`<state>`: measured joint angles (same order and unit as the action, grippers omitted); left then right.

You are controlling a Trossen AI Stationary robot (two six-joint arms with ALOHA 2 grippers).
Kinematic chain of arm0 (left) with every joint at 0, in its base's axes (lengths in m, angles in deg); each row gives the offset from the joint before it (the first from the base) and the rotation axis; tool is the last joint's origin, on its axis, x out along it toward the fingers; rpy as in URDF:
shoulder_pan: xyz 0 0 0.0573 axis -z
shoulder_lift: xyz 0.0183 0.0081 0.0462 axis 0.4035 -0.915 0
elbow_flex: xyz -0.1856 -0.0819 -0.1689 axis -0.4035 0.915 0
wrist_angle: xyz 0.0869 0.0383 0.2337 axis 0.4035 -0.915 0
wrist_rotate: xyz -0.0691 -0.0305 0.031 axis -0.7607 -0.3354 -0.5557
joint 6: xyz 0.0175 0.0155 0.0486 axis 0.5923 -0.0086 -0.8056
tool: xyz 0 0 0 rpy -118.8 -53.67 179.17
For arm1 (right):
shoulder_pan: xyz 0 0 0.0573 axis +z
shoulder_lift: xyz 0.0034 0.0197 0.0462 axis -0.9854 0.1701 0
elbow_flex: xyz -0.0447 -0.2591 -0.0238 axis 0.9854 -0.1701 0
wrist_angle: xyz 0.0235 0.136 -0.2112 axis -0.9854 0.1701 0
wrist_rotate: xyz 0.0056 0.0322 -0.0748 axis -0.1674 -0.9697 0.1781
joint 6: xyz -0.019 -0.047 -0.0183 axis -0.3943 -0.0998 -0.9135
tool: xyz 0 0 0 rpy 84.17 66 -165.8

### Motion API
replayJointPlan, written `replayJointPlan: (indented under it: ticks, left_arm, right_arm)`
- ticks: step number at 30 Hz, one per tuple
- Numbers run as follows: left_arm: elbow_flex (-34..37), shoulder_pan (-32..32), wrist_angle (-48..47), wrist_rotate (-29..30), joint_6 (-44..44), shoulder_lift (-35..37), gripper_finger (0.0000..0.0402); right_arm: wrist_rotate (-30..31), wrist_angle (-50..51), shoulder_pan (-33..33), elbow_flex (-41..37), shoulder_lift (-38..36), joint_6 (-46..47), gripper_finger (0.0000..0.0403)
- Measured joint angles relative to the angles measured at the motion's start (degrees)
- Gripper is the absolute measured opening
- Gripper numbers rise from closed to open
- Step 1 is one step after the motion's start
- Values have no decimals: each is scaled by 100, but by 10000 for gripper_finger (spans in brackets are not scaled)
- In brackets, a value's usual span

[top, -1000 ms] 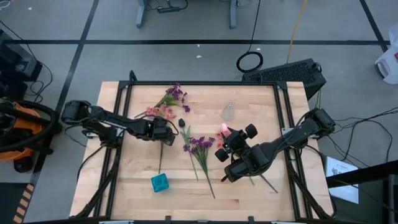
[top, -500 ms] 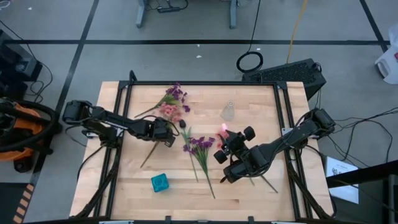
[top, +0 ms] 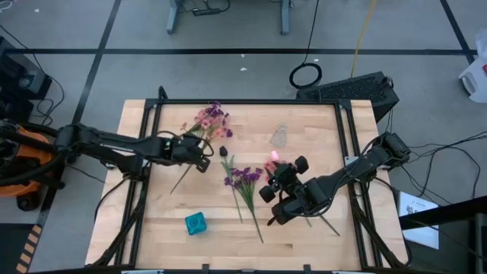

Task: Sort flowers into vase by color
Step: Move the left pink flower to the middle right of the table

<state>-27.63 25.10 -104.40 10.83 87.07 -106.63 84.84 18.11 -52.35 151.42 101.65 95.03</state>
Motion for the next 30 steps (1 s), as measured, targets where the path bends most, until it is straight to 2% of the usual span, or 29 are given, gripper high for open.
replayJointPlan:
  ticks: [4, 8, 10, 12, 15, 20, 23, 26, 30]
  left_arm:
    - [-225, 7, 175, -166, -759, 401, 19]
    - [-273, 92, 1014, -528, -1371, 712, 19]
    - [-280, 158, 1525, -751, -1670, 780, 19]
    - [-282, 252, 2034, -896, -1921, 795, 19]
    - [-284, 416, 2570, -1008, -2252, 786, 19]
    - [-284, 758, 3404, -1034, -2654, 782, 19]
    - [-284, 975, 4024, -1317, -2774, 782, 19]
    - [-284, 1141, 4549, -1709, -3033, 753, 19]
    - [-282, 1285, 5031, -1767, -3470, 691, 19]
  right_arm:
    - [-633, -793, -10, 0, 0, -1280, 144]
    - [-794, -1538, -58, 1, 0, -2357, 144]
    - [-829, -1839, -161, 2, 0, -2659, 144]
    - [-1119, -2353, -319, -121, -13, -2877, 144]
    - [-1760, -4034, -562, -762, -7, -3433, 144]
    - [-2385, -8148, -850, -2091, 3, -4412, 144]
    - [-2711, -10031, -1005, -2678, -3, -4668, 144]
    - [-3176, -11177, -1081, -2943, -2, -4942, 144]
    - [-4061, -11420, -1117, -2855, -4, -5048, 162]
